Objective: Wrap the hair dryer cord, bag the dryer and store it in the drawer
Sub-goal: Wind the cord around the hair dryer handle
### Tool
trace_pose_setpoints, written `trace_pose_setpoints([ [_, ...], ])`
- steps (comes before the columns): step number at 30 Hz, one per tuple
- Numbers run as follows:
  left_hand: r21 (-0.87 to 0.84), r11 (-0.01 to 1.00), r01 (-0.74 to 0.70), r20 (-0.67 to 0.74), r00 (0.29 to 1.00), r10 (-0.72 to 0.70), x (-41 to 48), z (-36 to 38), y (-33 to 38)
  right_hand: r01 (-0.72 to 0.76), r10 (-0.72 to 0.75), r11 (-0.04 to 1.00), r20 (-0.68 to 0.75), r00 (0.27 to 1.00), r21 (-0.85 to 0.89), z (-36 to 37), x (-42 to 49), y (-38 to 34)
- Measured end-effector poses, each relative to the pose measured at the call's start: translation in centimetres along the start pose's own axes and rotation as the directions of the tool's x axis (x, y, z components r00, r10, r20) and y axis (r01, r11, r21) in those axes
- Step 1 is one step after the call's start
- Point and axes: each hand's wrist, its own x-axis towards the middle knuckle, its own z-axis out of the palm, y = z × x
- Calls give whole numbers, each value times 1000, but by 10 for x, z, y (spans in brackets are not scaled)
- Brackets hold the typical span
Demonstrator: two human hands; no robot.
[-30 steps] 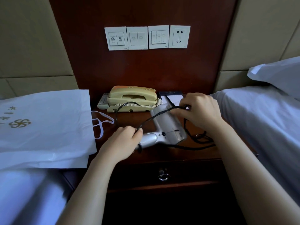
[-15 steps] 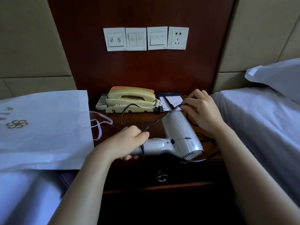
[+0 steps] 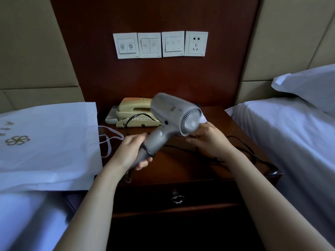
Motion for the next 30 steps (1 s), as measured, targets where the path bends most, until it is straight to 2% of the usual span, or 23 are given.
trace_pose_setpoints([
  [6, -268, 936, 226, -113, 958, -264, 28, -13, 3, 96, -92, 991, 45, 995, -96, 2, 3, -12],
  [9, -470, 856, 215, -51, 962, -270, 21, -12, 2, 159, -155, 975, 33, 987, -157, 3, 5, -18],
  [12, -484, 857, 178, -71, 968, -242, 13, -11, 2, 205, -225, 949, -62, 972, -241, 4, 5, -20],
  [16, -265, 960, 93, -193, 970, -148, 8, -4, 3, 225, -293, 916, -170, 941, -333, -2, 6, -26],
  [21, 47, 999, 5, -309, 951, 10, 5, 3, 5, 301, -398, 887, -247, 883, -351, -8, 10, -52],
  [23, 222, 975, 0, -334, 939, 76, 6, 4, 1, 338, -435, 873, -246, 866, -352, -7, 11, -61],
  [26, 468, 883, 35, -328, 935, 137, 8, 10, -8, 360, -457, 857, -219, 862, -369, -5, 11, -65],
  [30, 600, 798, 52, -351, 914, 205, 5, 19, -9, 383, -476, 848, -209, 854, -366, -1, 10, -70],
])
